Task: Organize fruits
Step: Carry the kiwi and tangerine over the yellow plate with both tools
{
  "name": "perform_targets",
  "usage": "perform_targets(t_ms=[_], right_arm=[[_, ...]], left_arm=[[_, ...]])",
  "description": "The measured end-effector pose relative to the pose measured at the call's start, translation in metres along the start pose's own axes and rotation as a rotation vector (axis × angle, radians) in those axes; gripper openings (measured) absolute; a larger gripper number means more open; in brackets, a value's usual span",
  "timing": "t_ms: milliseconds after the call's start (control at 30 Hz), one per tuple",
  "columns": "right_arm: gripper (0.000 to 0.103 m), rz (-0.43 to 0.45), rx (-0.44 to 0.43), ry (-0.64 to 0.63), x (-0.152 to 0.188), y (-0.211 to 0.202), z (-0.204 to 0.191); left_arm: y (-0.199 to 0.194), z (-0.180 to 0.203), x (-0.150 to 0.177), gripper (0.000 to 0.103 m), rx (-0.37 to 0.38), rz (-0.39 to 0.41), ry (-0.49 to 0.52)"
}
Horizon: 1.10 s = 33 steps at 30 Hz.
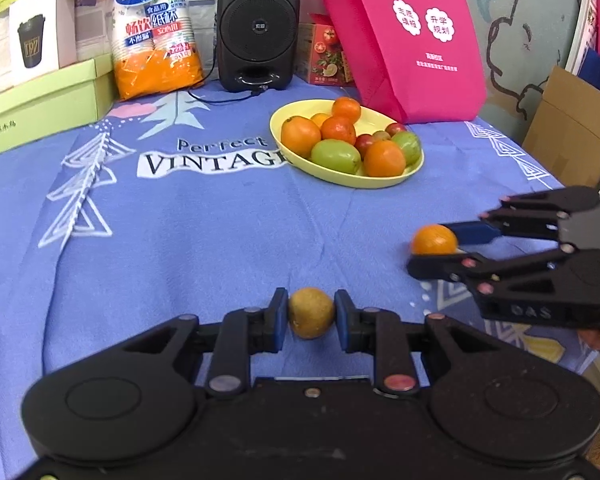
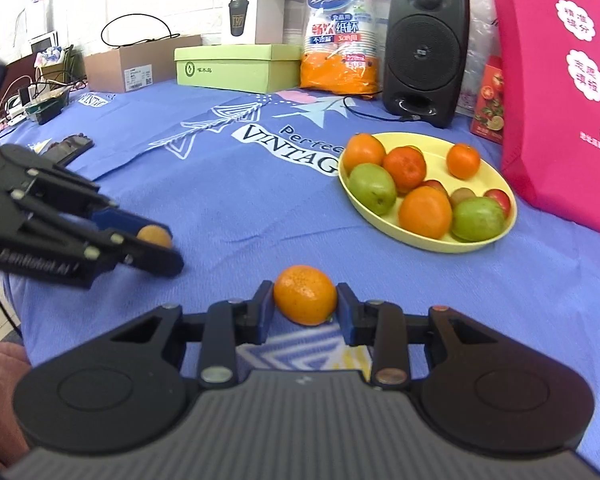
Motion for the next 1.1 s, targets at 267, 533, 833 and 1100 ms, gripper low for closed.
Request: perform_targets(t_ms=[267,533,833,1100], right_arm=[[0.032,0.023,0.031,0.019,0.001,-0.014,0.015],[0.032,0.067,0.06,0.009,-0.013,-0.026,0.027],[0.032,0.128,0.121,-0.009,-0.066,-0.007,0.057],[0.032,0.121,0.143,0.019,-0.107,0.034,0.086]], left_arm=[[-0.004,0.004,-0.023,0.024,-0.031,0.021,0.054],[-0.005,0.006,-0.052,0.024,-0.027,0.056,0.108],[0.039,-0.006,-0.125,0.024,-0.011,0.093,0.164],[0.111,-0.028,-0.163,0.024,-0.044,0.047,0.125]])
Point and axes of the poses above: each gripper's, at about its wrist camera, not at the fingertips, and y roughly the way its jaws point, z to its right, x to its underside, the point moved 7 cm from there along y, roughly the way its jaws point, and after that the axes turned 14 degrees about y, right-handed, at the moved point
